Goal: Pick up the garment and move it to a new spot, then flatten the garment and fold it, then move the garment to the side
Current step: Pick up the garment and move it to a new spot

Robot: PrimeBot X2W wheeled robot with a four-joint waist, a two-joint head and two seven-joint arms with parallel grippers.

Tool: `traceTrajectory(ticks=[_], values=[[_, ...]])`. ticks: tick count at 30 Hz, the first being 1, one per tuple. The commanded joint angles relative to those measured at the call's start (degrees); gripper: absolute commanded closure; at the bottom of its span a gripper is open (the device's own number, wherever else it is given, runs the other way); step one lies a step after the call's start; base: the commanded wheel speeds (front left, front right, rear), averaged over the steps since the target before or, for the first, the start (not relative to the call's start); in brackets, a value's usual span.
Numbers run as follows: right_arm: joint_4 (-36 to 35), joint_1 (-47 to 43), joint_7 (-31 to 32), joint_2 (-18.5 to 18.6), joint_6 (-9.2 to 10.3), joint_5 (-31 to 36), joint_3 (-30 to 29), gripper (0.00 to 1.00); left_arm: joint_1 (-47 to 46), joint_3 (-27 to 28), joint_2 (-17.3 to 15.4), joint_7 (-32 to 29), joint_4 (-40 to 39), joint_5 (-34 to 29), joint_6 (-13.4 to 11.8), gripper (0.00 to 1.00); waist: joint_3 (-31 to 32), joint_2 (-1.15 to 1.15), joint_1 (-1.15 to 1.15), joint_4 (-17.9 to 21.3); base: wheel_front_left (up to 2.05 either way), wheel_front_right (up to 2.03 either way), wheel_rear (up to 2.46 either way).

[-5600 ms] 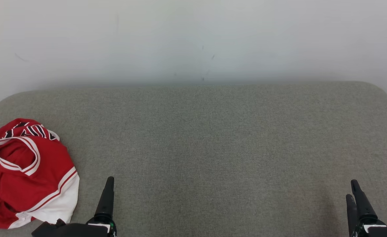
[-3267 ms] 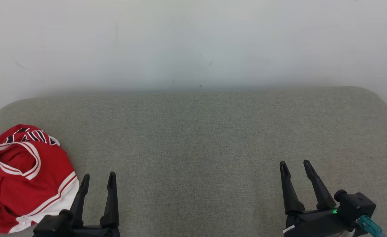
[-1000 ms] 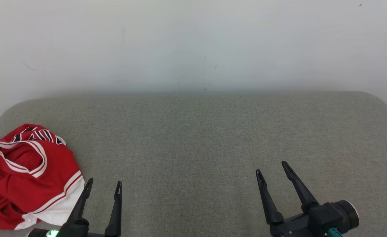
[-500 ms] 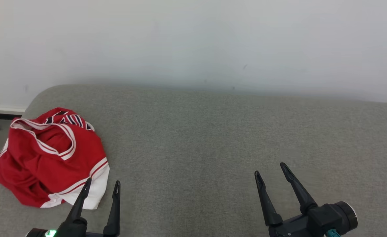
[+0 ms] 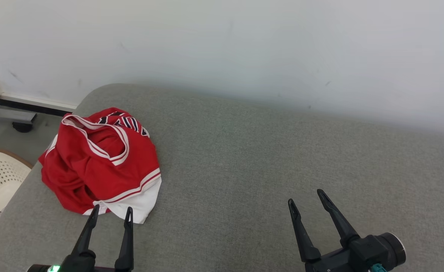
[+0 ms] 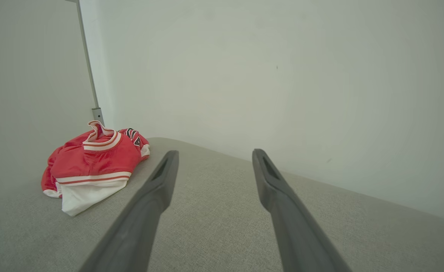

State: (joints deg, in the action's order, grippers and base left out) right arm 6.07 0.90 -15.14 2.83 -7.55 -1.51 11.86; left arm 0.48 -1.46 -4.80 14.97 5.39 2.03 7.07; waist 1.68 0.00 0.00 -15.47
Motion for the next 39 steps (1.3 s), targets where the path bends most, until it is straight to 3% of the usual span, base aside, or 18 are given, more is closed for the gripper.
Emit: traceTrajectory(ticks=[1, 15, 32, 39], values=[[0.1, -0.5, -0.1, 0.1, 0.12, -0.1, -0.1, 0.00, 0.2, -0.1, 0.3, 0.2, 0.1, -0.5, -0.1, 0.00, 0.5, 0.00, 0.00, -1.8, 0.00, 0.00, 0.00], [0.3, -0.9, -0.1, 0.1, 0.12, 0.0, 0.6, 0.00, 1.4, 0.8, 0.9, 0.2, -0.2, -0.1, -0.3, 0.00, 1.0, 0.00, 0.00, -5.4, 0.00, 0.00, 0.00], [-0.8, -1.2, -0.1, 0.1, 0.12, -1.5, 0.8, 0.00, 1.3, 2.2, 1.3, 0.2, -0.4, -0.2, -0.5, 0.00, 0.4, 0.00, 0.00, -5.0, 0.00, 0.00, 0.00], [-0.9, -0.1, -0.1, 0.1, 0.12, 0.3, -0.1, 0.00, -4.9, 3.8, 1.5, 0.2, 3.6, 2.6, -0.4, 0.00, -2.8, 0.00, 0.00, -5.0, 0.00, 0.00, 0.00]])
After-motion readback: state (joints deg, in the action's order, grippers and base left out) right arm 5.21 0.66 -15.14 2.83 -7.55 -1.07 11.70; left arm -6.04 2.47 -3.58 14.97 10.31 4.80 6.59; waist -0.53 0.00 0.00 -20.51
